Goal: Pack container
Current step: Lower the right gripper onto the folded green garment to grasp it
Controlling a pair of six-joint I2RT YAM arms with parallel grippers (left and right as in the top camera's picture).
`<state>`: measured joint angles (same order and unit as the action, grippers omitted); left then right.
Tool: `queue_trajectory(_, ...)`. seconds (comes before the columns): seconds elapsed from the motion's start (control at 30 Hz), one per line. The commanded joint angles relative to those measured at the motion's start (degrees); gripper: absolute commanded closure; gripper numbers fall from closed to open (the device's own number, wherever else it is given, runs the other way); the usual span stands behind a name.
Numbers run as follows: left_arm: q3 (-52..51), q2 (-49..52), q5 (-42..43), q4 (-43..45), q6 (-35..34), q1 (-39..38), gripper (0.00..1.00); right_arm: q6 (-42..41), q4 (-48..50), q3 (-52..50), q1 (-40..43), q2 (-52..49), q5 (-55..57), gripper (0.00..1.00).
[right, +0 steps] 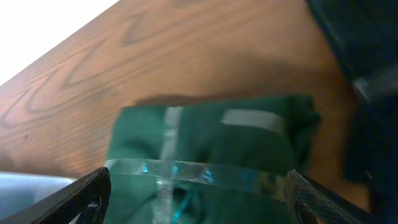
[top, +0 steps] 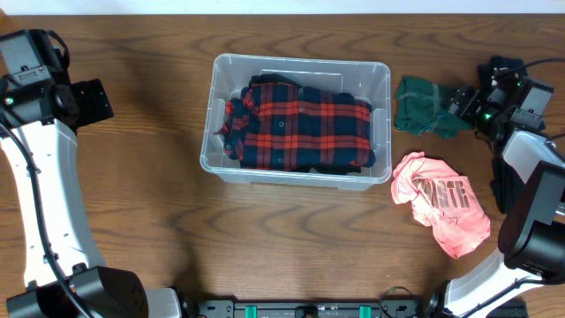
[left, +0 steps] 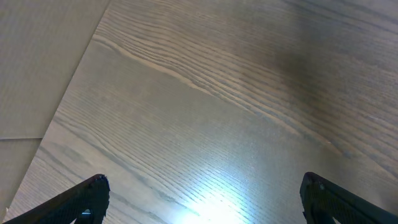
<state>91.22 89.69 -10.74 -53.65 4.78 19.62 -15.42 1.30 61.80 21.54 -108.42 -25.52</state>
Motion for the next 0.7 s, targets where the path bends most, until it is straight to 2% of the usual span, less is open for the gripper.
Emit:
queue_trajectory(0.0, -0.3, 0.2, -0.5, -0.1, 0.6, 0.1, 0.02, -5.6, -1.7, 0.7, 0.7, -0.5, 5.1, 0.13)
queue_trajectory(0.4, -0.3, 0.2, -0.5, -0.2, 0.6, 0.1, 0.02, -4.7, -6.0, 0.7, 0.3, -0.5, 6.9, 0.15)
queue_trajectory(0.67, -0.3, 0.2, -0.5, -0.2, 0.6, 0.1, 0.02, -4.7, -4.4, 0.7, -0.5, -4.7, 7.6, 0.18)
